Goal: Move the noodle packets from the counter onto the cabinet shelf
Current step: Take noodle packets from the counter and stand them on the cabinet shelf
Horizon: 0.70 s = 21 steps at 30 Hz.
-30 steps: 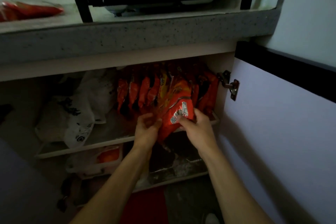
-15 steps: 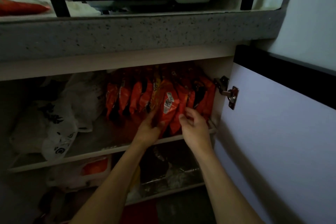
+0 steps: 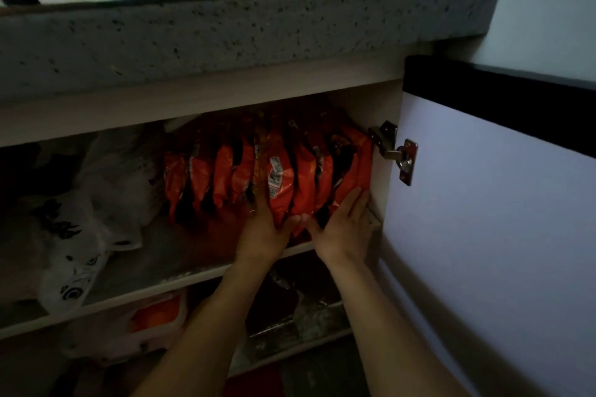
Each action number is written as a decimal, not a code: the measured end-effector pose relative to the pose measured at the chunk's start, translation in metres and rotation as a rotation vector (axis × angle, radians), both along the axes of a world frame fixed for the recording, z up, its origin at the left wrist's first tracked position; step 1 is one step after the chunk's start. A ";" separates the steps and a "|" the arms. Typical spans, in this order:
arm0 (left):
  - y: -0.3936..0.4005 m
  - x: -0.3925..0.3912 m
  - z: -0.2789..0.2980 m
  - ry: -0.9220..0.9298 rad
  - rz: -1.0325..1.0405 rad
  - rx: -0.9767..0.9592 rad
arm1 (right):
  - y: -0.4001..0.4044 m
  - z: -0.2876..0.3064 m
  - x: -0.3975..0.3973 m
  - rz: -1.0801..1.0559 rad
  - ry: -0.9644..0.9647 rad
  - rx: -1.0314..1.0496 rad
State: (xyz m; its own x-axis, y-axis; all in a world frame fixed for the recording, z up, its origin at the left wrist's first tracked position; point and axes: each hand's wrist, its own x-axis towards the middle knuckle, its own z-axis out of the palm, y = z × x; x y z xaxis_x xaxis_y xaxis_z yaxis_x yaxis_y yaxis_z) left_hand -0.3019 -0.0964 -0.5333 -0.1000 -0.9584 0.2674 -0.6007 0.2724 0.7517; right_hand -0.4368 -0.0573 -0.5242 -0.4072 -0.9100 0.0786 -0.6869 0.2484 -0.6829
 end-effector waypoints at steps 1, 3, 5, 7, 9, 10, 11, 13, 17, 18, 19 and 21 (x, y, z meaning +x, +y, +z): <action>-0.004 0.001 -0.002 -0.032 0.028 -0.007 | -0.005 -0.003 0.001 -0.008 0.032 0.025; -0.013 0.005 -0.003 -0.059 0.039 -0.013 | -0.012 -0.005 0.002 -0.015 0.078 0.064; -0.020 0.008 -0.003 -0.061 0.001 -0.011 | -0.016 -0.006 0.002 -0.022 0.065 0.072; -0.018 0.009 -0.002 -0.016 -0.025 -0.023 | -0.015 -0.008 0.002 -0.032 0.055 0.047; -0.010 0.006 0.003 0.076 -0.090 -0.084 | -0.012 -0.008 0.003 -0.047 0.052 -0.041; -0.005 0.004 0.008 0.118 -0.130 -0.123 | -0.012 -0.008 0.004 -0.051 0.032 -0.103; -0.003 0.002 0.010 0.153 -0.161 -0.147 | -0.011 -0.007 0.005 -0.060 -0.019 -0.177; -0.001 -0.003 0.014 0.186 -0.168 -0.178 | -0.009 -0.006 0.007 -0.097 -0.224 -0.334; -0.004 -0.006 0.012 0.144 -0.094 -0.147 | -0.013 0.006 -0.002 -0.076 -0.279 -0.452; -0.006 -0.006 0.012 0.143 -0.088 -0.134 | -0.017 0.010 -0.006 -0.037 -0.252 -0.394; -0.007 -0.005 0.011 0.144 -0.087 -0.121 | -0.021 0.014 -0.010 -0.006 -0.233 -0.328; -0.009 -0.004 0.012 0.158 -0.094 -0.082 | -0.028 0.017 -0.016 0.038 -0.234 -0.227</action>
State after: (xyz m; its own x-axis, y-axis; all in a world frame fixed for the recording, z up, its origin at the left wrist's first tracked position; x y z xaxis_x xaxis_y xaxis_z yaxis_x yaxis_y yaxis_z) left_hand -0.3059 -0.1056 -0.5211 -0.1380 -0.9212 0.3639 -0.4459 0.3859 0.8076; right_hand -0.4528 -0.0854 -0.5069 -0.4039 -0.8949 0.1899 -0.5110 0.0486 -0.8582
